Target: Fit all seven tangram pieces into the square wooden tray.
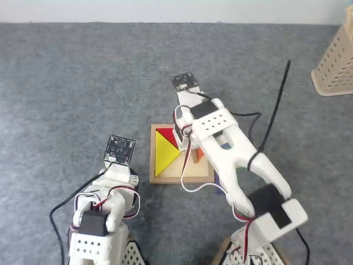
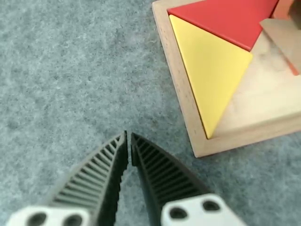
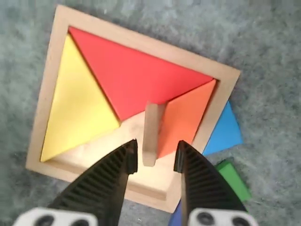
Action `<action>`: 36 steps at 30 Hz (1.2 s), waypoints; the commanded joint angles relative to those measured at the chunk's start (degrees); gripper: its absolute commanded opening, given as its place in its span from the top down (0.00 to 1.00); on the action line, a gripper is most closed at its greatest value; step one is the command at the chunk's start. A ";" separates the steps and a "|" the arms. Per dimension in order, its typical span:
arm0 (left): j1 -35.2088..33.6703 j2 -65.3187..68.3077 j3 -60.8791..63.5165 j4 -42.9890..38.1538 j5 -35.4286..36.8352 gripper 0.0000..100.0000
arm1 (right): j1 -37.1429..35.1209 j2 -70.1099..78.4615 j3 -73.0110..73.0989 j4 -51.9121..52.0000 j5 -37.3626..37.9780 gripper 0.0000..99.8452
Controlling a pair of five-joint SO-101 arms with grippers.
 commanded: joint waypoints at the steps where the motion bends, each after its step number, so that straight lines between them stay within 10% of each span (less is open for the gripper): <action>1: -0.09 -1.23 -1.10 0.35 0.35 0.99 | -1.01 -5.32 2.37 -2.77 2.46 0.86; 8: -0.09 -1.23 -1.10 0.35 0.35 0.99 | 6.64 -5.85 3.87 -5.67 2.29 1.00; 36: -0.09 -1.23 -1.10 0.35 0.35 0.99 | 7.69 -2.77 6.42 -6.11 7.21 0.94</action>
